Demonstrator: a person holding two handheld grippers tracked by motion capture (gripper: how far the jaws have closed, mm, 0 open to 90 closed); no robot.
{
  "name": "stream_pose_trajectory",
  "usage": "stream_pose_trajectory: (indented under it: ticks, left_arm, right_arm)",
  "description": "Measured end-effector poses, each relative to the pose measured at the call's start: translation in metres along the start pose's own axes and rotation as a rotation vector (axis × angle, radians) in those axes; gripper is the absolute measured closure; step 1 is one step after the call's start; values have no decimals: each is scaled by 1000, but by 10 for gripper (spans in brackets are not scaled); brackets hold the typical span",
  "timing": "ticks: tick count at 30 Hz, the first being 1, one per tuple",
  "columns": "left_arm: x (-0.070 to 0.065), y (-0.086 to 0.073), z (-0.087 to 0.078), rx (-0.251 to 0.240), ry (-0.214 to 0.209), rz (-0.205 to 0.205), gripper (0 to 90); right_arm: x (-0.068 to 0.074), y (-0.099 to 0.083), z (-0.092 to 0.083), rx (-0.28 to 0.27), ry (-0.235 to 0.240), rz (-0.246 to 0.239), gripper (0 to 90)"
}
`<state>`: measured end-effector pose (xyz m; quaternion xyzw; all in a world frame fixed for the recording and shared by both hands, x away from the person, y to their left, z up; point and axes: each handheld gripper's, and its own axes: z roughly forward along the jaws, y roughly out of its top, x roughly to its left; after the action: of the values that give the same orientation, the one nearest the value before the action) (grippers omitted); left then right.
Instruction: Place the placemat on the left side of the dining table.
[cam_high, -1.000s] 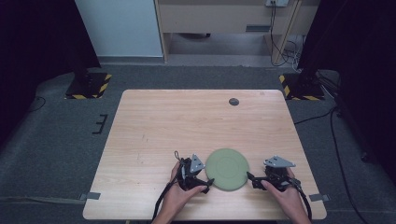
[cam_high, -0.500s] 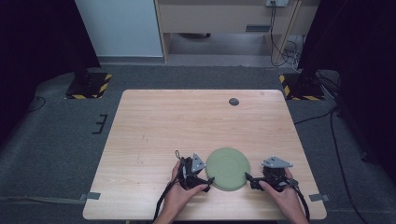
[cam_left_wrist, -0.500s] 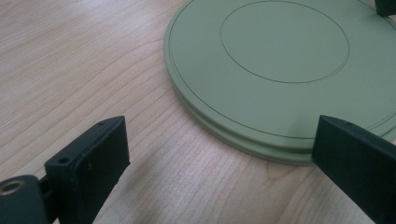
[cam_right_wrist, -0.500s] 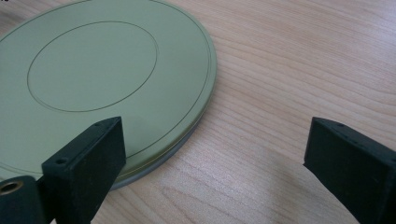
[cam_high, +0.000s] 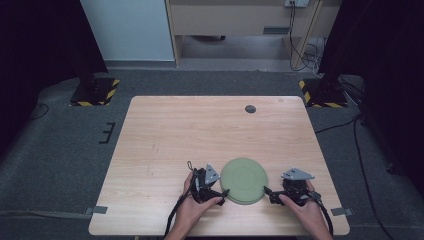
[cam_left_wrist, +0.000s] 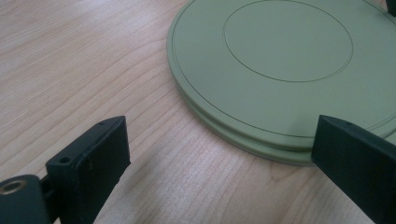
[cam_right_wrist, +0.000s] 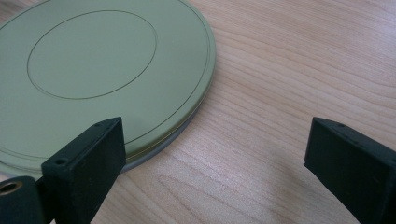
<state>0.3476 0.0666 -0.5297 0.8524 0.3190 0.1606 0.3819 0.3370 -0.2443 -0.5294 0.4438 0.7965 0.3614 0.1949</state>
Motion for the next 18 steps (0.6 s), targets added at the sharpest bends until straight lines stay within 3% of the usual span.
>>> stream_pose_trajectory:
  ticks: [18]
  left_arm:
    - [2,2,3,-5,38,-13,44]
  right_arm:
    - [0,4,6,-5,-61,18,10]
